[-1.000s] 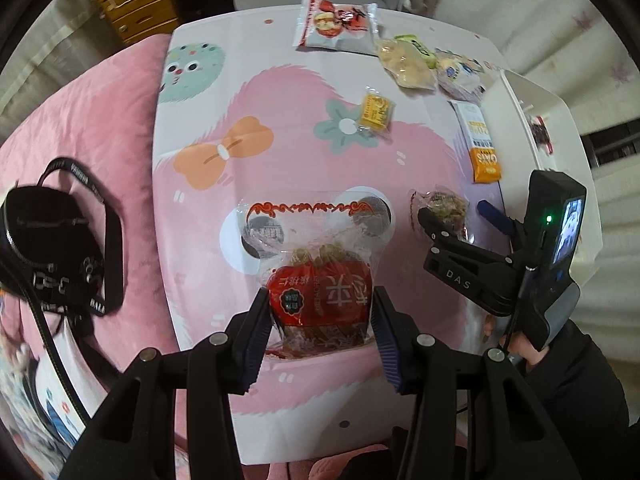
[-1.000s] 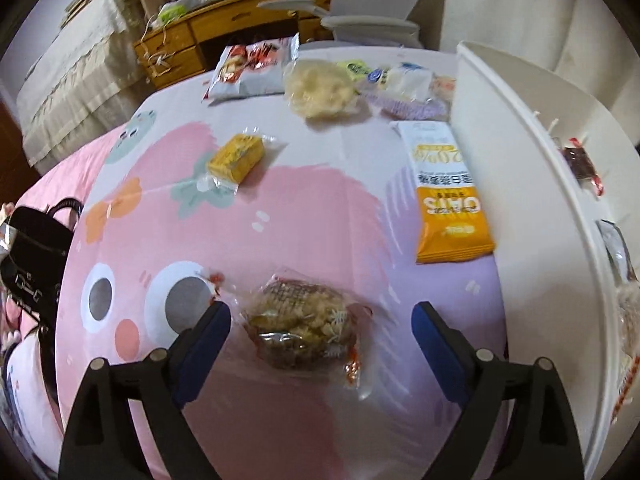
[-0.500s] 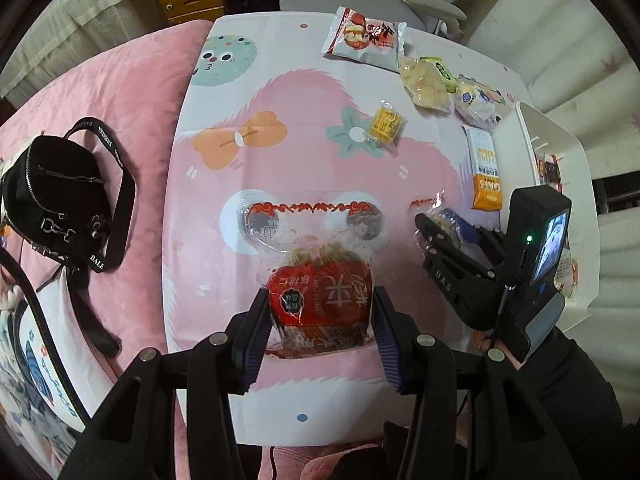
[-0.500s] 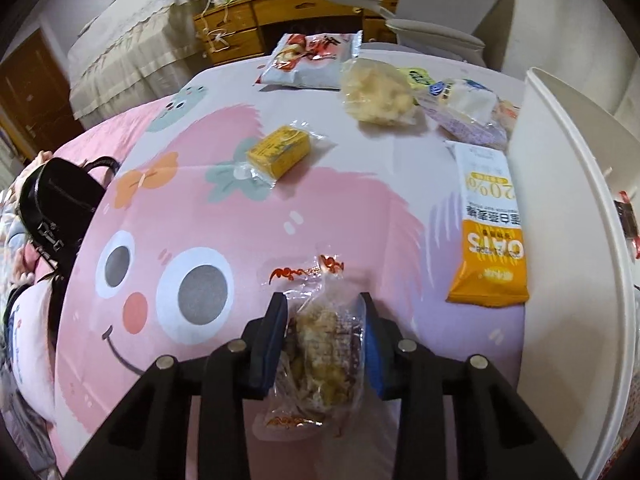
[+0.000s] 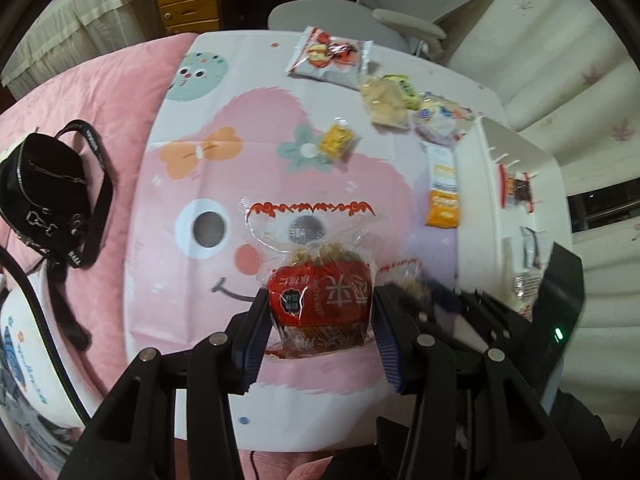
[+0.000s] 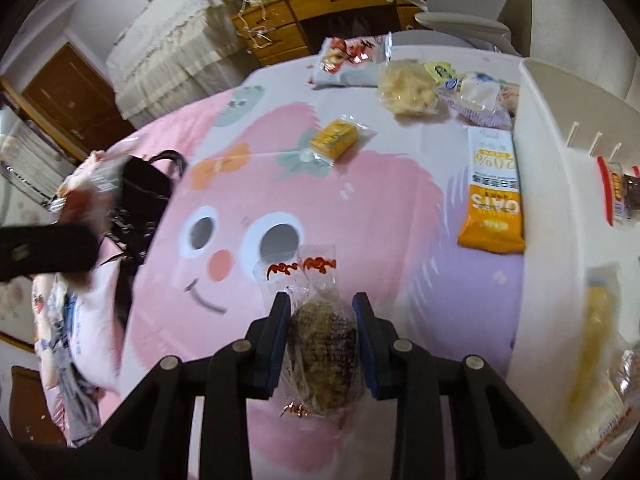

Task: Organize snacks
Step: 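Carry both bags into the white tray and open both tools to release them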

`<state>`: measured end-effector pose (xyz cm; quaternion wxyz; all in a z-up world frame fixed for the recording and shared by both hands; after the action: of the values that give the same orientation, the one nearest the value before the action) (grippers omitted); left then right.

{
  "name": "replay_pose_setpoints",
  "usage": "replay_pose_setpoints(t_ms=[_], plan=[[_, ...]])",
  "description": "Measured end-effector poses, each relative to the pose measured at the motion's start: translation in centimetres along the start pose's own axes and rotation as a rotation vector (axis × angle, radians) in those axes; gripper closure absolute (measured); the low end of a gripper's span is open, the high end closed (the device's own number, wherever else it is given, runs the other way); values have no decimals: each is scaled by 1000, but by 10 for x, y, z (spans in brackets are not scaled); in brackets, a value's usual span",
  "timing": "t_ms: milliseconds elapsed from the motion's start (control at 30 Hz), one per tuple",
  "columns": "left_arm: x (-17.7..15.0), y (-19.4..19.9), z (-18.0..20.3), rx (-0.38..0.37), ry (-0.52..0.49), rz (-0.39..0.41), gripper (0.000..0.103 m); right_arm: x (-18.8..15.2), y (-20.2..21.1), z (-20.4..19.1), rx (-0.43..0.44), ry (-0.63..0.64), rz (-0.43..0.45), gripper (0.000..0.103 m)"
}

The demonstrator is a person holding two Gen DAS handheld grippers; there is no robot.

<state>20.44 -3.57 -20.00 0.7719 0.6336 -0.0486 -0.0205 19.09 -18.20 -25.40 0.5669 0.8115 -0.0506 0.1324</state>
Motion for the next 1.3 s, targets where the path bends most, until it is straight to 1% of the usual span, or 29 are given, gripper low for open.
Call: replay_pose_setpoints(t_ms=[133, 300, 567, 733, 800, 1033, 1167, 1233, 1300], plan=[[-8, 4, 21, -39, -22, 43, 56, -15, 31, 1, 37, 32, 18, 71], [-21, 8, 55, -96, -75, 108, 56, -32, 71, 15, 71, 51, 54, 71], [-35, 5, 124, -200, -188, 178, 56, -49, 118, 51, 51, 68, 125, 71], [-38, 0, 166, -259, -254, 190, 56, -59, 142, 79, 4, 69, 156, 71], [-38, -4, 181, -272, -279, 188, 56, -64, 149, 89, -13, 60, 162, 71], [-40, -15, 233, -323, -393, 177, 56, -77, 172, 134, -88, -14, 181, 71], [-40, -20, 254, -342, -444, 171, 56, -84, 180, 157, -130, -69, 181, 71], [-40, -22, 260, -349, -459, 166, 53, -87, 184, 166, -147, -96, 182, 70], [-38, -26, 263, -340, -459, 159, 50, -89, 186, 177, -165, -133, 176, 69]])
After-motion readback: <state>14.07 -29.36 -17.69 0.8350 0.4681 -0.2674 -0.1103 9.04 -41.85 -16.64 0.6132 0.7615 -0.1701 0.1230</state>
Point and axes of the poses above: each gripper's, at about its wrist camera, not at the fingertips, and y roughly against the way its jaws point, z to its right, x to its top, the point moved 6 cm from there along -y, roughly the way its jaws point, and after that the axes turned 8 degrees about -z, right-handed, at the moved point
